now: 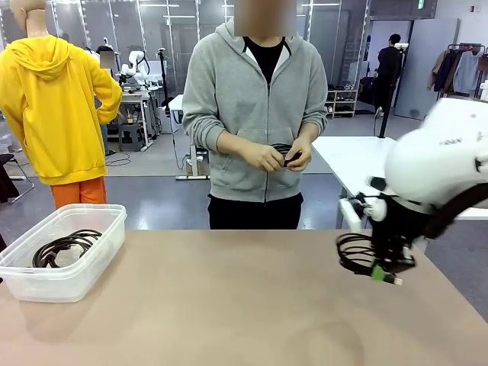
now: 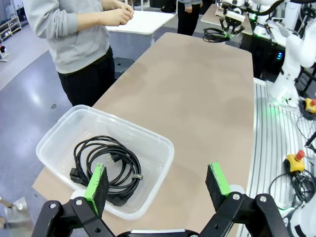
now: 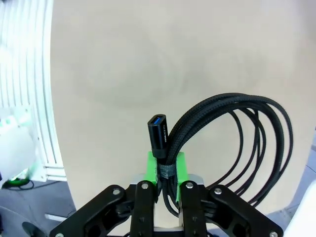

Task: Organize and store the cables.
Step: Place the USB Extension Cable into the Organizing box.

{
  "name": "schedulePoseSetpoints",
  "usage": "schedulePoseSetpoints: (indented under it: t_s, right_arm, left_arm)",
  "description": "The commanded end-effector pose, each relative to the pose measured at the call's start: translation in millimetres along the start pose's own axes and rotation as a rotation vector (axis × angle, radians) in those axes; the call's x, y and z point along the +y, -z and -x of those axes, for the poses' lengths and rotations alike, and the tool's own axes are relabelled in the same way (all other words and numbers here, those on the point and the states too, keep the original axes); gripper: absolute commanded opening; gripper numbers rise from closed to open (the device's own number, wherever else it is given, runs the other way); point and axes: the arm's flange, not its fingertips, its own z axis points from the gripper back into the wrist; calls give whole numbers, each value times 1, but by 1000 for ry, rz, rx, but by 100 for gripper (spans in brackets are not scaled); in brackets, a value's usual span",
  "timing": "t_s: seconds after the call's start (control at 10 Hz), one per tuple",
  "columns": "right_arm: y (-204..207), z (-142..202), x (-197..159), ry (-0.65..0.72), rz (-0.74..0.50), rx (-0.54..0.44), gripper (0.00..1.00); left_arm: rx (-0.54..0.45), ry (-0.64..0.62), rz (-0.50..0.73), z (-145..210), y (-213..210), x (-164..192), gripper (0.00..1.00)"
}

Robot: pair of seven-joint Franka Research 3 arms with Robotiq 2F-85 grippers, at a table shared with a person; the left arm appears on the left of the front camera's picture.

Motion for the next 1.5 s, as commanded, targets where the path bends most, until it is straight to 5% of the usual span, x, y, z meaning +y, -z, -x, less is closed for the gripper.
schedulePoseSetpoints:
  t_s: [0.0, 0.6, 1.1, 1.2, 1.3, 1.4]
  right_arm:
    - [19, -57, -24, 39, -35, -8, 0]
    - [121, -248, -21, 61, 8, 11, 0]
    - [159, -274, -12, 91, -57, -25, 0]
    - [157, -272, -12, 104, -54, -36, 56]
    - [150, -267, -13, 114, -48, -42, 63]
    - [143, -261, -13, 125, -44, -56, 100]
  left_arm:
    - [-17, -16, 0, -4, -1, -1, 100]
    - [-17, -16, 0, -4, -1, -1, 100]
    - [-17, -16, 0, -4, -1, -1, 100]
    - [-17, -16, 0, -4, -1, -1, 100]
    - [-17, -16, 0, -4, -1, -1, 100]
    - [-17, -16, 0, -4, -1, -1, 100]
